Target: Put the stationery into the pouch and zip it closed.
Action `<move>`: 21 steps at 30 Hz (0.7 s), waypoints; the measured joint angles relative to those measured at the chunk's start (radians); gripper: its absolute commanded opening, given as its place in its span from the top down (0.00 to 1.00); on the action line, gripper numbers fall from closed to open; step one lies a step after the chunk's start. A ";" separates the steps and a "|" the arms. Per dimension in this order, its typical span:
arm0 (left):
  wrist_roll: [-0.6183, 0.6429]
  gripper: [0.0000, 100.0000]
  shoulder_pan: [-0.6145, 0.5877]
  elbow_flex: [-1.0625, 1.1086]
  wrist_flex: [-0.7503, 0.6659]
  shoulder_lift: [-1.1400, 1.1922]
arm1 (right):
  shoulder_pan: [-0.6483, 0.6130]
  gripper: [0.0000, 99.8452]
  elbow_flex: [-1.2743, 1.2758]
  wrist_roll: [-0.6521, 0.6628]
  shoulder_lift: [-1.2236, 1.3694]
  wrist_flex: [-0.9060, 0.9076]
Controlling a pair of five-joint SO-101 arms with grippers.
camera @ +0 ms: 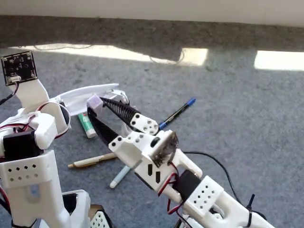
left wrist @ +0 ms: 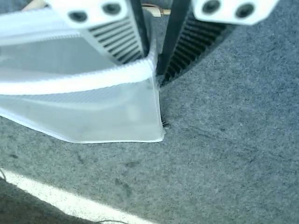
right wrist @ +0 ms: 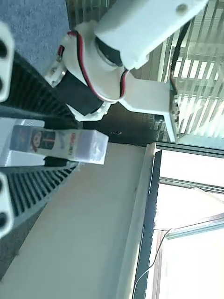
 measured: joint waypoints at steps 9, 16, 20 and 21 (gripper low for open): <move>0.000 0.99 0.000 0.000 0.000 0.000 | 0.069 0.99 -0.087 0.000 0.348 -0.238; 0.000 0.99 0.000 0.000 0.000 0.000 | 0.089 0.99 -0.092 0.000 0.537 -0.376; 0.000 0.99 0.000 0.000 0.000 0.000 | 0.101 0.99 -0.098 0.003 0.586 -0.425; 0.000 0.99 0.000 0.000 0.000 0.000 | 0.101 0.99 -0.100 0.003 0.586 -0.430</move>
